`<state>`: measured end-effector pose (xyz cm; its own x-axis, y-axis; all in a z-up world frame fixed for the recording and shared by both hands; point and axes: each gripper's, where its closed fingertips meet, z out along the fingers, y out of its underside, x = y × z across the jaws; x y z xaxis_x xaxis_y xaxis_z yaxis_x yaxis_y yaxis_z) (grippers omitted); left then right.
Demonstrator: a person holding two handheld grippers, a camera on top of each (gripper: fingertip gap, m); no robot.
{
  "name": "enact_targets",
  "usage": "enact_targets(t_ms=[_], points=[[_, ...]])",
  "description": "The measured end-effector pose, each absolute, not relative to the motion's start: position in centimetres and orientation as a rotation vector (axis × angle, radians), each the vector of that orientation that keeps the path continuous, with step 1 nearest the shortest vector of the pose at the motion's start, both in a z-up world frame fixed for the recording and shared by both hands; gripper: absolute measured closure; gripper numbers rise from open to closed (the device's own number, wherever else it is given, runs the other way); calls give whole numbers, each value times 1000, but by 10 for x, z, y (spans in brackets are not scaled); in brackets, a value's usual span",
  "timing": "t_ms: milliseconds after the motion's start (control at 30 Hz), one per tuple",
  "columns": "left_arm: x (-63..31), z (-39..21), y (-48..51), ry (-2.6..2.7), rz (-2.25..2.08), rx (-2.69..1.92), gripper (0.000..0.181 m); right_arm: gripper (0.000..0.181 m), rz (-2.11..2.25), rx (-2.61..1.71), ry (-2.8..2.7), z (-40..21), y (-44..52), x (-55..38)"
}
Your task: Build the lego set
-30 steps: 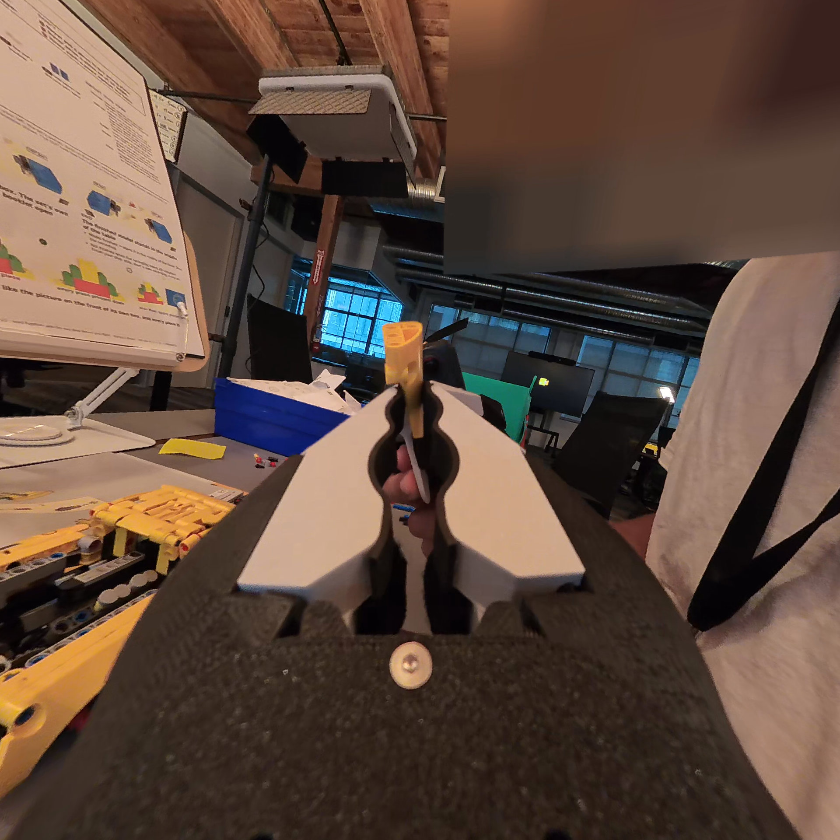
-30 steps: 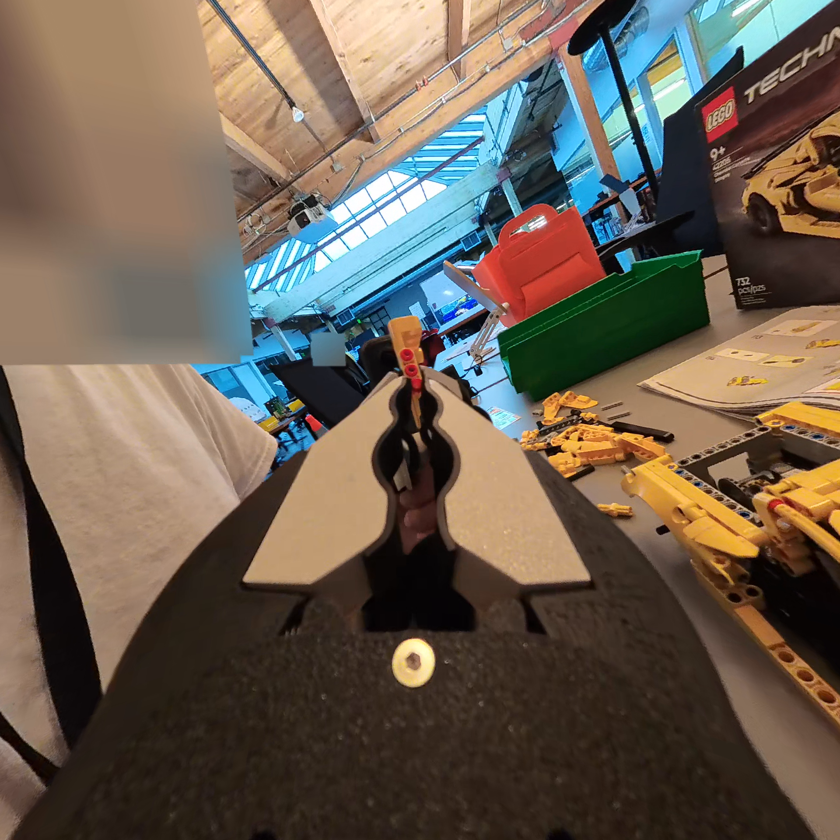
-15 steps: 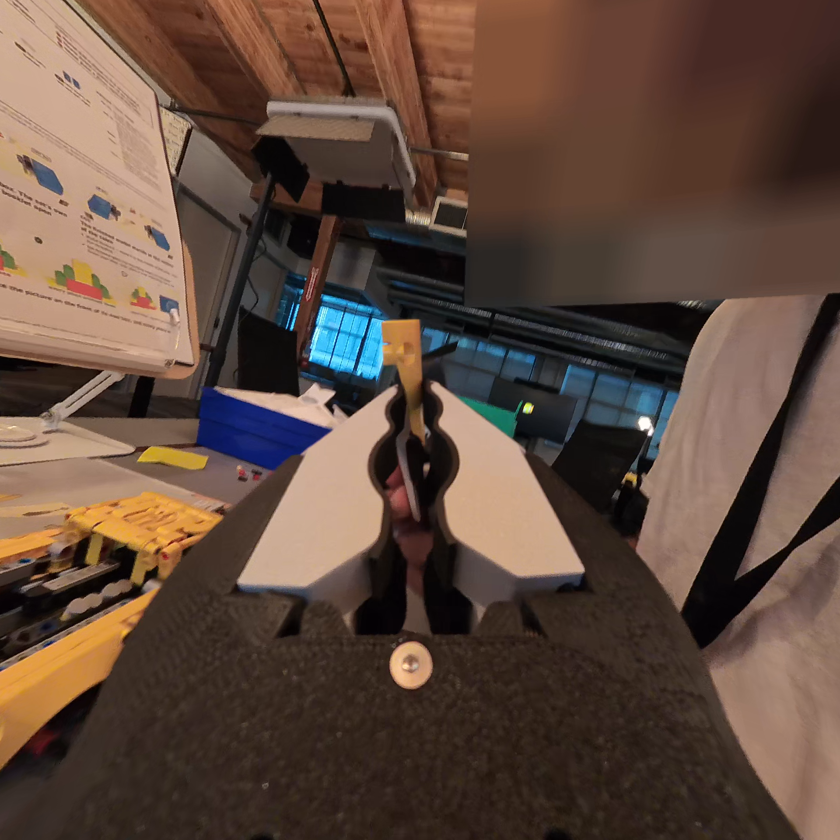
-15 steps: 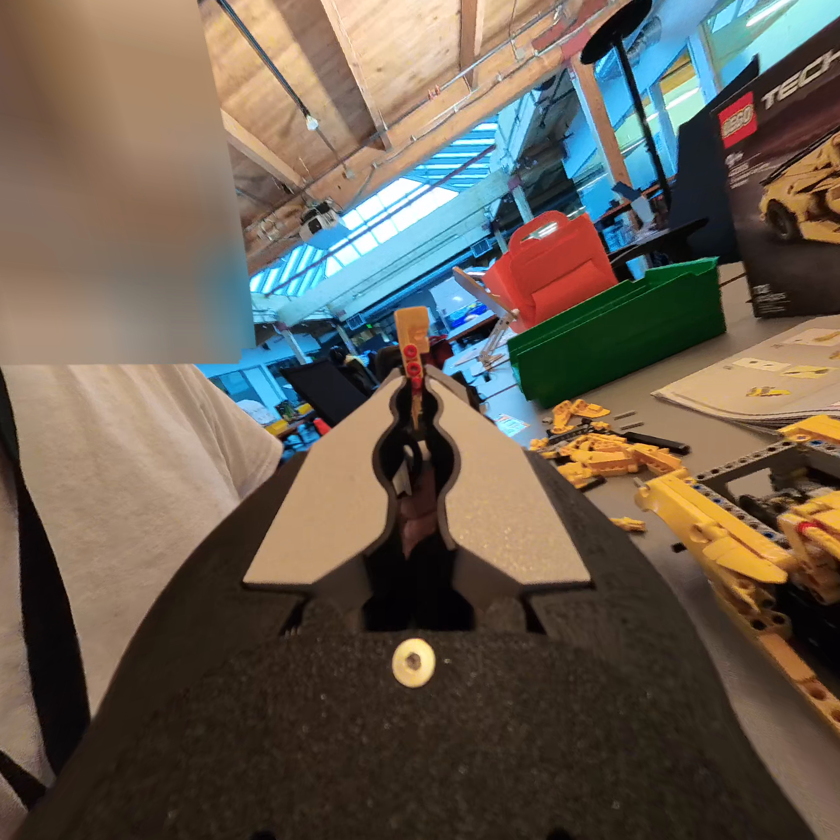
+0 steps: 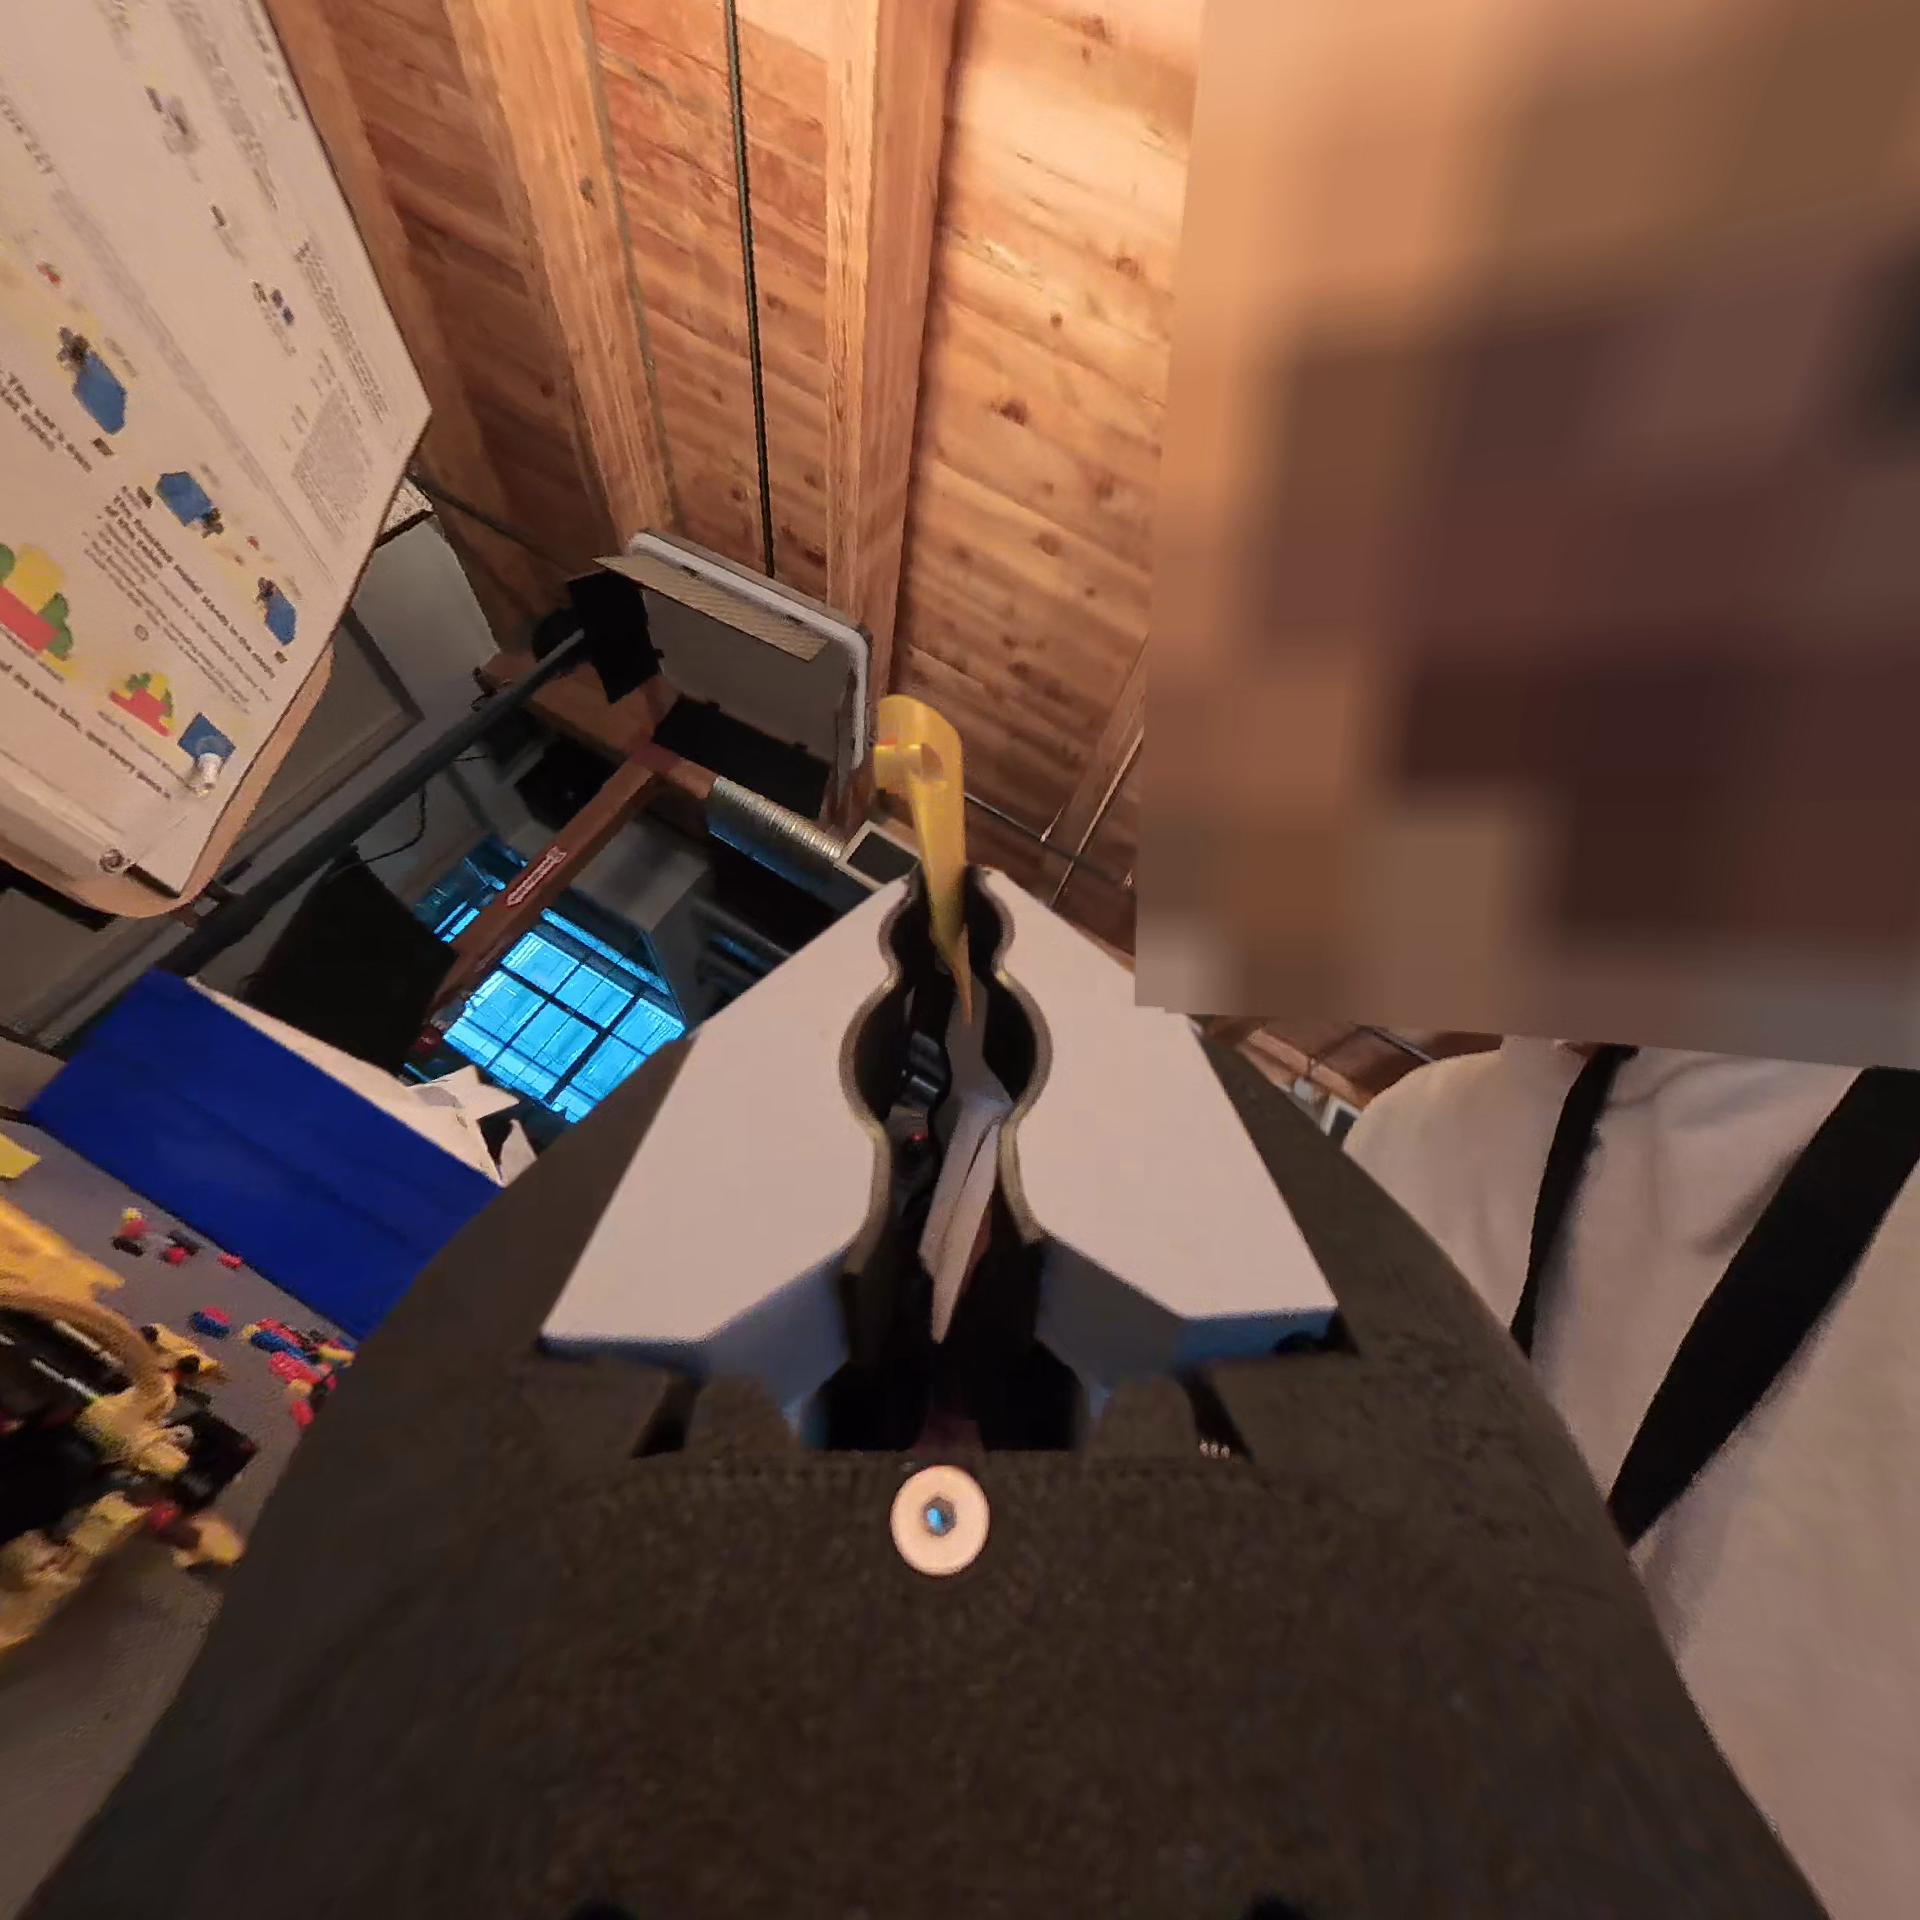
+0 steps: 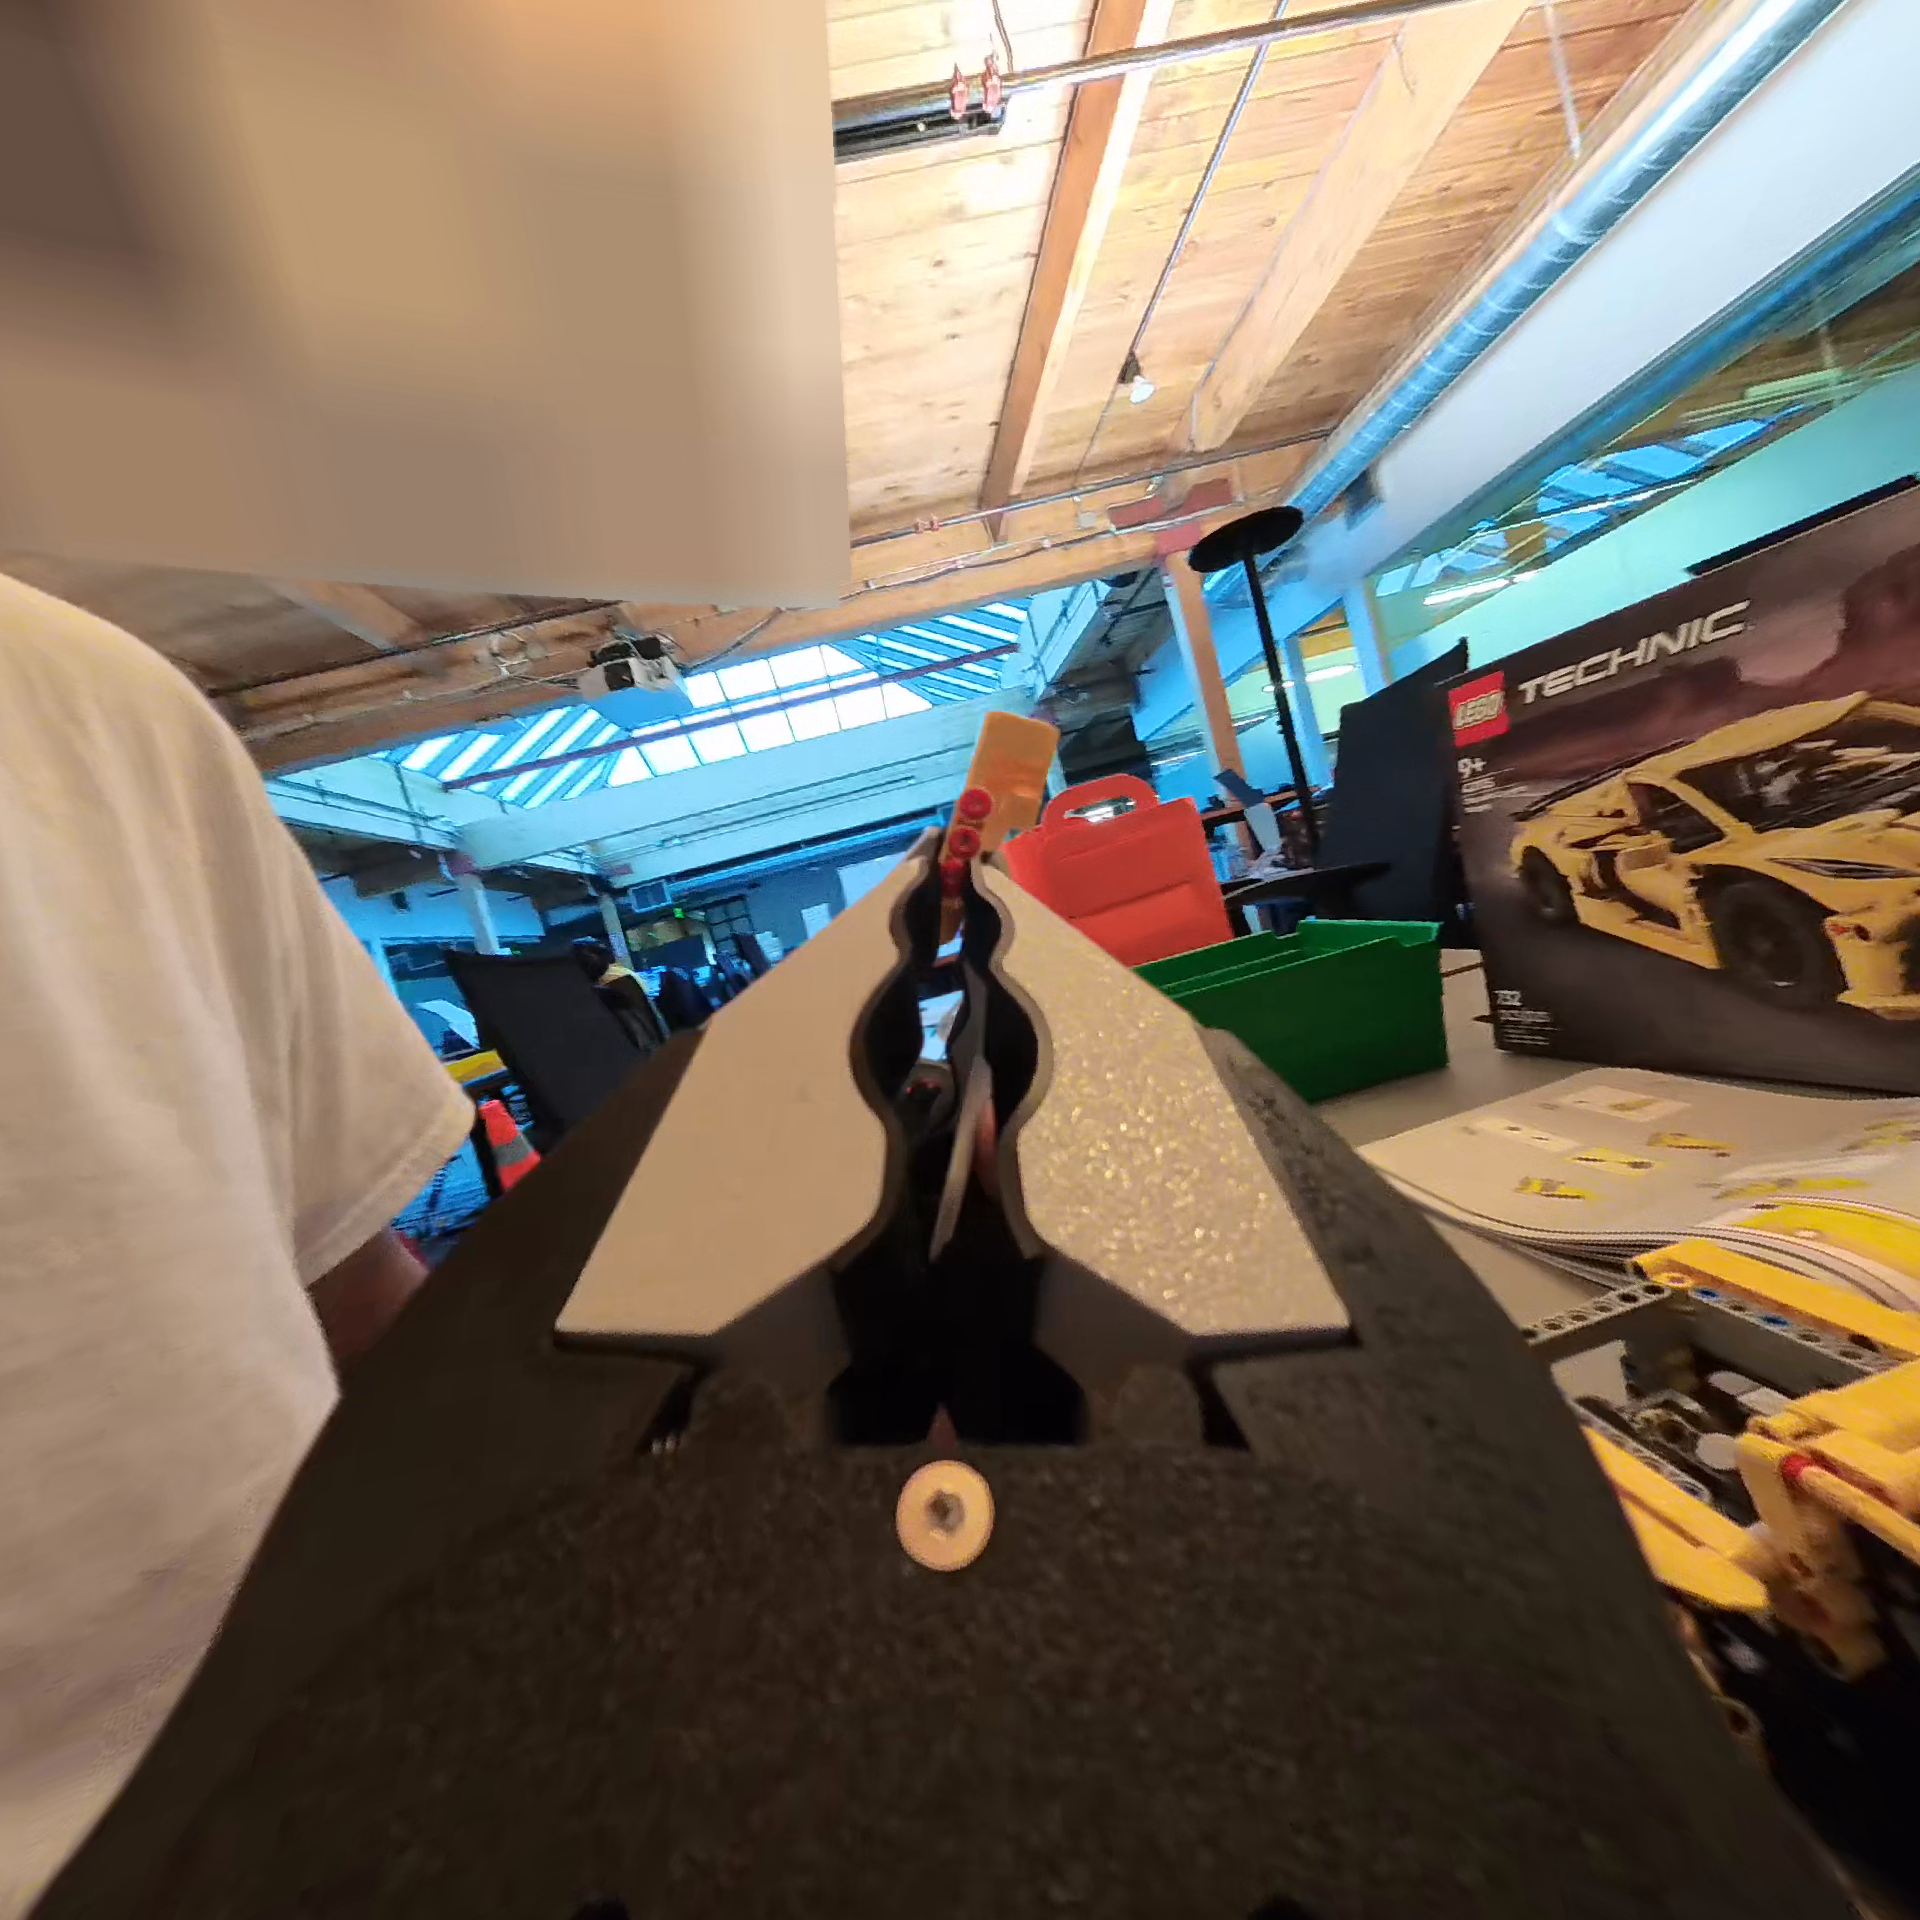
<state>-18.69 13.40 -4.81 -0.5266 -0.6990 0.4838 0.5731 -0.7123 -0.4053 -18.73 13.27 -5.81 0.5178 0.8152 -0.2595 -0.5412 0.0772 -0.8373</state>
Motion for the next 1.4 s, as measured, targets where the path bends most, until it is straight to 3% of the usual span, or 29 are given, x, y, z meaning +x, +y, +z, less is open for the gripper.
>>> enact_targets(t_ms=[267,333,433,633,1100,1400], points=[[-178,-67,157,225,-2140,-985,174,176,903,-1301,-276,-76,155,-176],[-177,-71,163,200,-2123,-1021,175,160,833,-1344,-312,-78,157,-176],[-175,-79,171,159,-2109,-1079,174,150,603,-1423,-386,-88,161,-175],[-168,-94,181,103,-2087,-1188,174,148,112,-1530,-498,-110,174,-170],[-160,-96,169,262,-1993,-1226,174,159,99,-1578,-574,-111,170,-166],[-145,-108,136,584,-2056,-1335,174,160,210,-1595,-1139,-122,138,-149]])
